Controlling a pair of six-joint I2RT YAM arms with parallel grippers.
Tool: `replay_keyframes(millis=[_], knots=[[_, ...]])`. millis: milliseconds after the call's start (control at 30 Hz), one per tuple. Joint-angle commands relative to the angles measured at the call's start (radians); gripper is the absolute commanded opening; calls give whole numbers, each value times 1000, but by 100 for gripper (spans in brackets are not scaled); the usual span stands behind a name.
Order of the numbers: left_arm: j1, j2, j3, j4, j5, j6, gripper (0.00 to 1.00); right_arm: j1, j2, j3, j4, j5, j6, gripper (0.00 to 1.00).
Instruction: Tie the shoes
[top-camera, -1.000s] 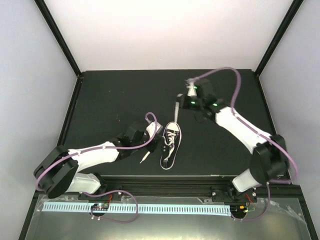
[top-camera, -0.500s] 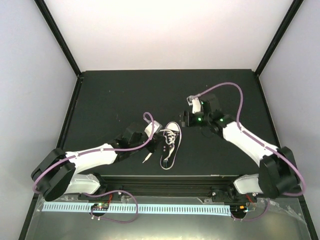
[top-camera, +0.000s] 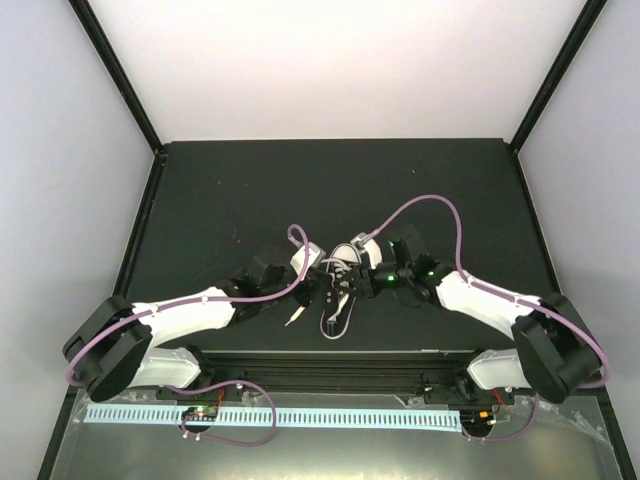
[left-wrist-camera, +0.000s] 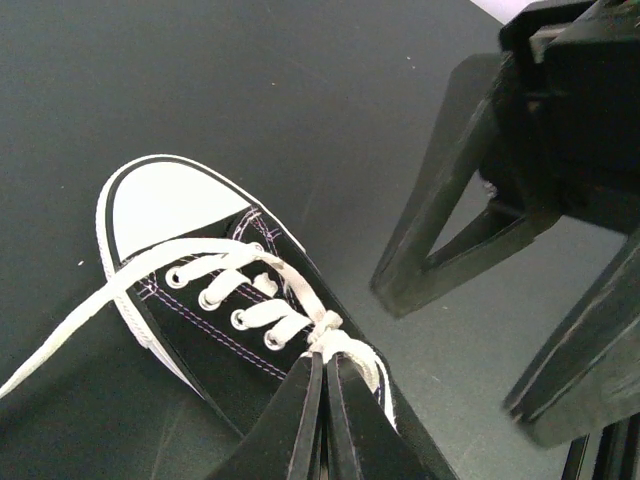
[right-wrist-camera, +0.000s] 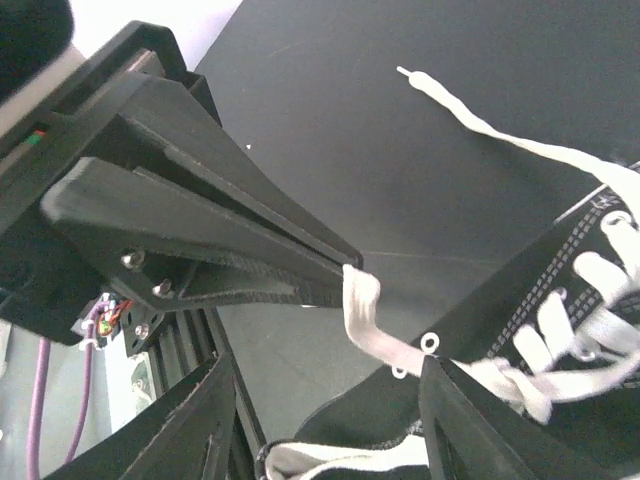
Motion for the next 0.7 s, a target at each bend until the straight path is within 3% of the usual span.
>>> replay_keyframes(millis=[0, 167, 267, 500, 633, 667], knots=[[-5, 3, 11, 29, 17, -6, 2, 29, 76, 37, 96, -1, -44, 51], [-7, 4, 12, 27, 20, -4, 1, 44, 136, 49, 117, 0, -58, 49], [-6, 4, 13, 26, 19, -3, 2, 51, 160, 61, 121, 8, -60, 42], [-7, 4, 9, 17, 14, -6, 2, 52, 130, 18, 184, 80, -24, 2], [-6, -8, -5, -6, 10, -12, 2, 51, 64, -21, 200, 139, -9, 2], [-7, -17, -8, -16, 12, -12, 6, 51, 51, -26, 199, 148, -8, 2]])
